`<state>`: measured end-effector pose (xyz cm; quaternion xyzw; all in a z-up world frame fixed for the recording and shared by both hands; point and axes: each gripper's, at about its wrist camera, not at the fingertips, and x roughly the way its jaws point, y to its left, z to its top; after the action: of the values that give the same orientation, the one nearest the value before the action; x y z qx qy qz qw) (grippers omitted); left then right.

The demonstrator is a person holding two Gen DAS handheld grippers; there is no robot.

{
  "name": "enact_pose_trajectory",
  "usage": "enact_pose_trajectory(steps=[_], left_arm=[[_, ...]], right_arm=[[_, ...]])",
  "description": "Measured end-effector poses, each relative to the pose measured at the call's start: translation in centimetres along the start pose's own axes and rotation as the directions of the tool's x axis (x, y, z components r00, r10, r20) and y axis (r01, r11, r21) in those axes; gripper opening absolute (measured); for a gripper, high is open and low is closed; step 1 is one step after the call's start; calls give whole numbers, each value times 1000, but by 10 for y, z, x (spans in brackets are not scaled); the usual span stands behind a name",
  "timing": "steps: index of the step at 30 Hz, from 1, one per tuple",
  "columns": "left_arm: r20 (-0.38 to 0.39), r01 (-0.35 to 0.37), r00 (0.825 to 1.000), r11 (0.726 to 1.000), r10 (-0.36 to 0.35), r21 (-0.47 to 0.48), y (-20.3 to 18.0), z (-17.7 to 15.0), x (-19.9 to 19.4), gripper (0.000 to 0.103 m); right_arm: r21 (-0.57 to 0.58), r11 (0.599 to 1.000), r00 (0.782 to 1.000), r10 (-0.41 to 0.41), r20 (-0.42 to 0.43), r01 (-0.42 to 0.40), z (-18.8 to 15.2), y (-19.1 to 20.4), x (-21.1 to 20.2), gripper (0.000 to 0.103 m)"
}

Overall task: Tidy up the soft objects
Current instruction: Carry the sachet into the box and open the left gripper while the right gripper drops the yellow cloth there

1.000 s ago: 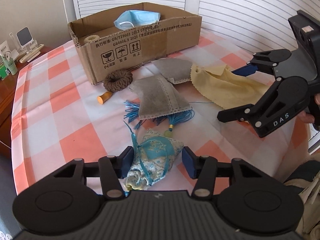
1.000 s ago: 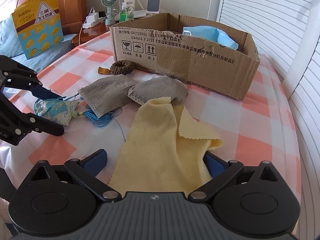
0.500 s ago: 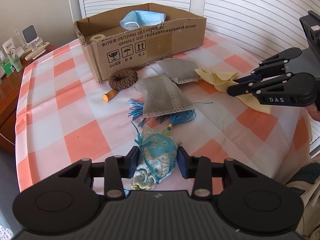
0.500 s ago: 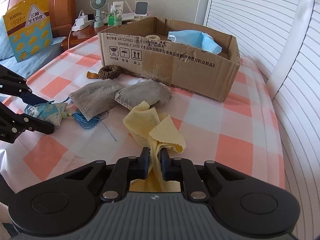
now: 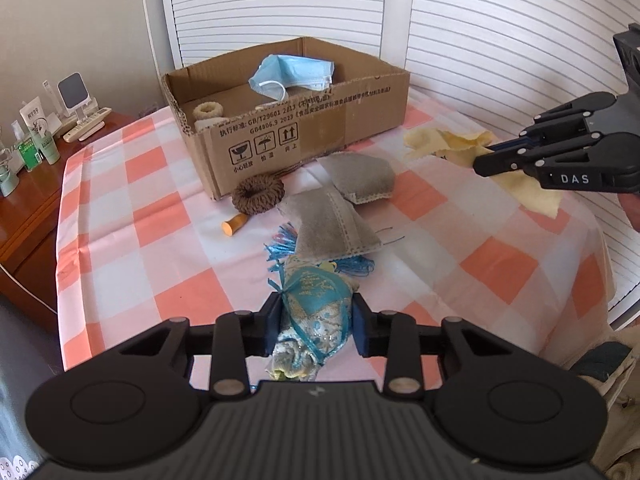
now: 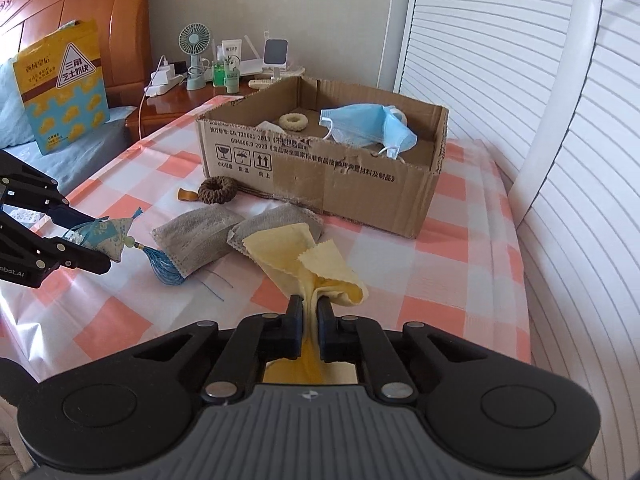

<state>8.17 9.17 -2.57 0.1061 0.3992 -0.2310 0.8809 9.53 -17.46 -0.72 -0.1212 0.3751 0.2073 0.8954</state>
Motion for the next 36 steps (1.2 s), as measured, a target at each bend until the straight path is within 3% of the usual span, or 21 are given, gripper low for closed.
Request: enact_pose_trajectory(steps=[8, 17, 25, 31, 32, 34, 35, 36], left_arm=[[100, -17, 995, 1000, 15, 18, 9, 37, -23, 34], [178, -65, 983, 996, 54, 57, 34, 114, -15, 34], [198, -104, 976, 994, 95, 40, 61, 202, 32, 34], [173, -114, 978, 993, 116, -24, 78, 241, 79, 35], [176, -125, 976, 991, 130, -42, 81, 245, 86, 40], [180, -132, 973, 989, 143, -72, 87, 250, 97, 68], [186, -139, 970, 986, 154, -89, 88, 251, 100, 92], [202, -151, 965, 983, 170, -104, 89, 250, 101, 97]], right_arm=[[-28, 1000, 997, -6, 81, 8, 24, -4, -23, 9], [-38, 999, 989, -24, 149, 30, 56, -17, -28, 9], [-35, 999, 987, -27, 160, 34, 76, -28, -18, 9], [-43, 998, 986, -39, 163, 47, 88, -39, -8, 9], [-44, 998, 986, -41, 163, 49, 90, -41, -7, 9], [-44, 998, 986, -46, 163, 54, 93, -44, -4, 10], [-43, 998, 985, -47, 163, 55, 95, -45, -3, 9], [-42, 998, 985, -48, 165, 55, 97, -46, -2, 10]])
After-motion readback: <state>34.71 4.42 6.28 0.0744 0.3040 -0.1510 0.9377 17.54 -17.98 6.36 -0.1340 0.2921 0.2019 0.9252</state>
